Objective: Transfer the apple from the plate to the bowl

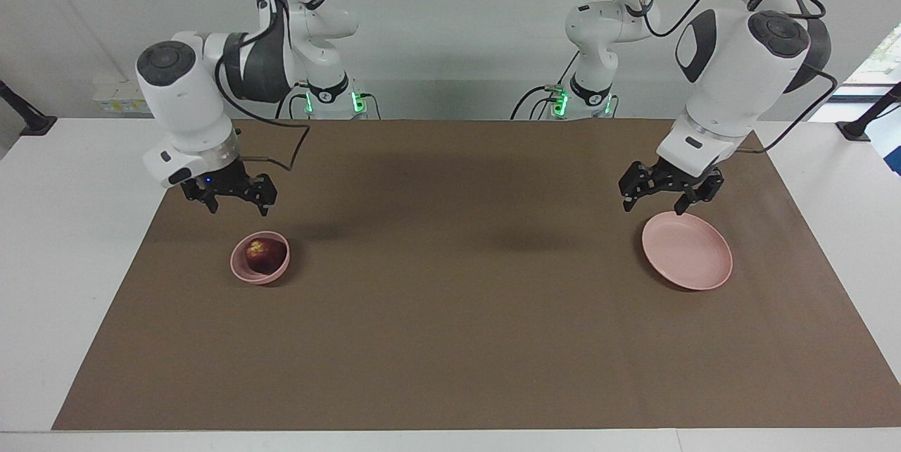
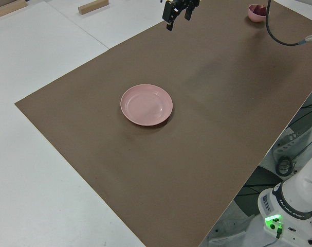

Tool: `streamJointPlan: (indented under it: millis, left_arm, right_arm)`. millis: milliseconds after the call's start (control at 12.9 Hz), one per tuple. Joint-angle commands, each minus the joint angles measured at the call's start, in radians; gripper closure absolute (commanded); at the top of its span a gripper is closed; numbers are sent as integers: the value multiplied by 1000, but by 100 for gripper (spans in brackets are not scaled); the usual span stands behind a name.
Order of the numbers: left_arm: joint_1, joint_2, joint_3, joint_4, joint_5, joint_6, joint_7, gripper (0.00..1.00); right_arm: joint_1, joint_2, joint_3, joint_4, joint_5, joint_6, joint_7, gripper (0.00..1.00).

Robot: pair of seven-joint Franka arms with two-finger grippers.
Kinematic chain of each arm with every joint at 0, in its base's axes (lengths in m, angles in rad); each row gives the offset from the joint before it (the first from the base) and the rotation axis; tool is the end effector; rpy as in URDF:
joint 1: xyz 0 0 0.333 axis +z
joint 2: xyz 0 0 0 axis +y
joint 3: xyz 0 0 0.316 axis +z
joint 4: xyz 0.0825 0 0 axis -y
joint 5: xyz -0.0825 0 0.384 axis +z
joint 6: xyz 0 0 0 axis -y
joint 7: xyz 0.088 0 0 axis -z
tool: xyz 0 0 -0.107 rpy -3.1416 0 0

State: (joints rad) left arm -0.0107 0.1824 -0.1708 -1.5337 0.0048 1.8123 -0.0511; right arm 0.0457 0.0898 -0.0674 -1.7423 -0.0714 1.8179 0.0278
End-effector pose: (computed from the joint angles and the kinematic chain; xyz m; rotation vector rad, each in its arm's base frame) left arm 0.6189 -0.1043 0.5583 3.0946 -0.1968 0.1477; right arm 0.5890 -0.0174 0.5129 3.0659 -0.0480 -0.0212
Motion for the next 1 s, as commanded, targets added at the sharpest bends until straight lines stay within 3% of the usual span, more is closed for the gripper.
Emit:
streamJointPlan:
  millis: [0,309,386,541,695,927]
  left_arm:
    - [-153,-61,196,-5,0,-13,101,0]
    - [-273,-155,361,-13,0,-118,108,0]
    - [-235,-170,341,-23,0,-148,126,0]
    - [-80,-176,207,-29,-41,-165,161,0]
    - [-95,-176,227,-23,-42,-169,162,0]
    - [-101,-179,238,-28,-42,-182,158,0]
  right_arm:
    - [-7,-11,24,125,31,-153,15,0]
    - [-9,-39,26,263,35,-363,3,0]
    - [-10,-92,23,265,36,-365,-5,0]
    - [-21,-151,20,192,36,-359,-45,0]
    - [-24,-194,15,121,38,-348,-48,0]
    - [-24,-196,14,119,39,-350,-45,0]
